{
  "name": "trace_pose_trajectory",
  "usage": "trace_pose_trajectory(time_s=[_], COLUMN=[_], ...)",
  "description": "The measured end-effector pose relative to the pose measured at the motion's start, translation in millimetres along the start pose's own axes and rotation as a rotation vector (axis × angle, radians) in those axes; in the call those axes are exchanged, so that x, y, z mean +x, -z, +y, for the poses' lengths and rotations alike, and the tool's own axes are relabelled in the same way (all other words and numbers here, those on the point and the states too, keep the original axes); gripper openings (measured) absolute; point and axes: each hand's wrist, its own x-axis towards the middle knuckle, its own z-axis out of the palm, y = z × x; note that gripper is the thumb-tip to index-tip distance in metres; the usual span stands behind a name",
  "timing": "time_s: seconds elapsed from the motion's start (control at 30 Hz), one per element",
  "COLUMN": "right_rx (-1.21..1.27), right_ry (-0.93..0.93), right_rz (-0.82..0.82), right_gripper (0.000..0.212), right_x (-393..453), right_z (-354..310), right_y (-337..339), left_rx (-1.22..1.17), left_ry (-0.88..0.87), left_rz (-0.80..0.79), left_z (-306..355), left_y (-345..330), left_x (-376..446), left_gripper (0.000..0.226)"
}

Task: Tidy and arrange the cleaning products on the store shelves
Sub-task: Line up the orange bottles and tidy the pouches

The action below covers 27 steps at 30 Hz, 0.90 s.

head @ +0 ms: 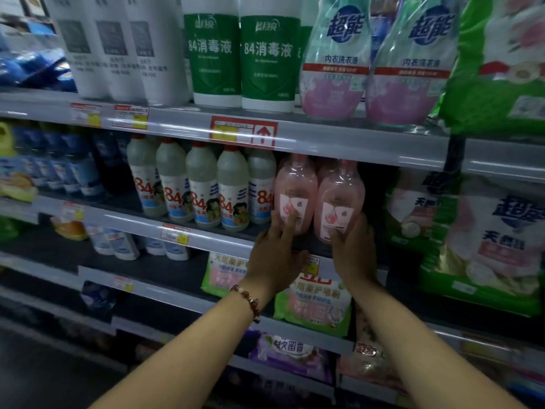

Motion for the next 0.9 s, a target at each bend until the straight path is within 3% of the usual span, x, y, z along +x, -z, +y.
trace_pose_trajectory(time_s=[0.17,0.33,0.47,0.8,0.9], right_rx=[0.112,-0.168,-0.308,-0.467,-0.505], right_ry=[0.032,0.380,0.450,0.485,0.499], right_rz=[-0.062,-0.517,-0.763,-0.660,-0.587], right_gripper=[0.078,0.079,0.075,0.072,0.073], right_x=[-22,-80,-83,-92,-93], right_z=[-8,-33,-69,-109,-113], right_y=[21,10,-33,-117,-130], left_rx=[0.137,0.298,0.390,0.482,0.457], left_ry=[0.036,0.095,0.118,-0.134,-0.209], left_rz=[-0.034,0.083,0.025,-0.150,-0.168], left_z=[-6,-72,-127,-186,-191], left_y=[12,18,35,68,74], left_x=[-21,-67,-73,-41,-37], left_gripper=[0.083,0.080,0.082,0.083,0.097])
